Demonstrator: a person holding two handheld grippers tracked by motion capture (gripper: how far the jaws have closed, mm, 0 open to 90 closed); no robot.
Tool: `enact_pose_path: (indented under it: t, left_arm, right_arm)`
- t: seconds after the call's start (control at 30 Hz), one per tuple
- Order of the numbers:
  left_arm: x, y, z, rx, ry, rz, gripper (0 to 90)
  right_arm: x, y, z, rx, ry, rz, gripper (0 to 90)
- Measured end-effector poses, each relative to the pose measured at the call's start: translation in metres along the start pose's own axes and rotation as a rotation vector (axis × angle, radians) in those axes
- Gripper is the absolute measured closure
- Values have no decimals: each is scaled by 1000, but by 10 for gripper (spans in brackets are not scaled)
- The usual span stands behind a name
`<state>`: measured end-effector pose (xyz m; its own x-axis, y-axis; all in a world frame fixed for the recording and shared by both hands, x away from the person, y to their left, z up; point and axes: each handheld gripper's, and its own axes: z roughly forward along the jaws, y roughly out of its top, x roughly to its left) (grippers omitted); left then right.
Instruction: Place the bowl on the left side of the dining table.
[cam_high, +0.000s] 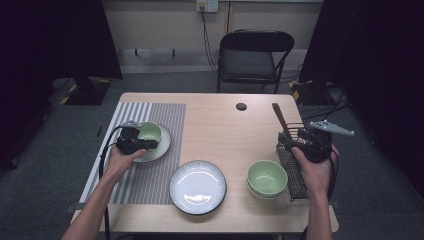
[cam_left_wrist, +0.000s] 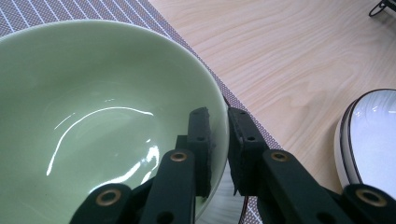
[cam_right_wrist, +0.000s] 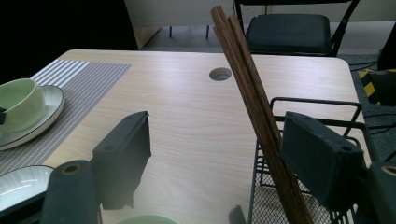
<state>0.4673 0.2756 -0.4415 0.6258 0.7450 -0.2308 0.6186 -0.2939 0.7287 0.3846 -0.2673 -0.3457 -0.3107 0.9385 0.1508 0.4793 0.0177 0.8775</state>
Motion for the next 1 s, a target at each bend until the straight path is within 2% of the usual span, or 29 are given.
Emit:
enact_pose_path:
  t: [0.17, 0.27, 0.43, 0.53, 0.63, 0.8, 1.0]
  left_arm:
    - [2, 0, -4, -23, -9, -12, 758]
    - [3, 0, -9, -39, -33, -21, 708]
    - [0, 0, -21, -68, -25, -3, 650]
    - [-6, 1, -29, -80, -14, 13, 578]
    - [-10, 1, -37, -95, -11, 8, 509]
    - [-17, -5, -48, -124, -5, 15, 483]
    - [-22, -17, -52, -128, 4, 4, 440]
  right_arm:
    - [0, 0, 0, -2, -2, 1, 239]
    - [0, 0, 0, -2, -1, 2, 238]
    - [0, 0, 1, 2, 2, -2, 239]
    - [0, 0, 1, 4, 2, -3, 239]
    - [0, 0, 1, 4, 3, -3, 239]
    - [0, 0, -1, -3, 2, -1, 239]
    - [0, 0, -1, 5, 17, -13, 262]
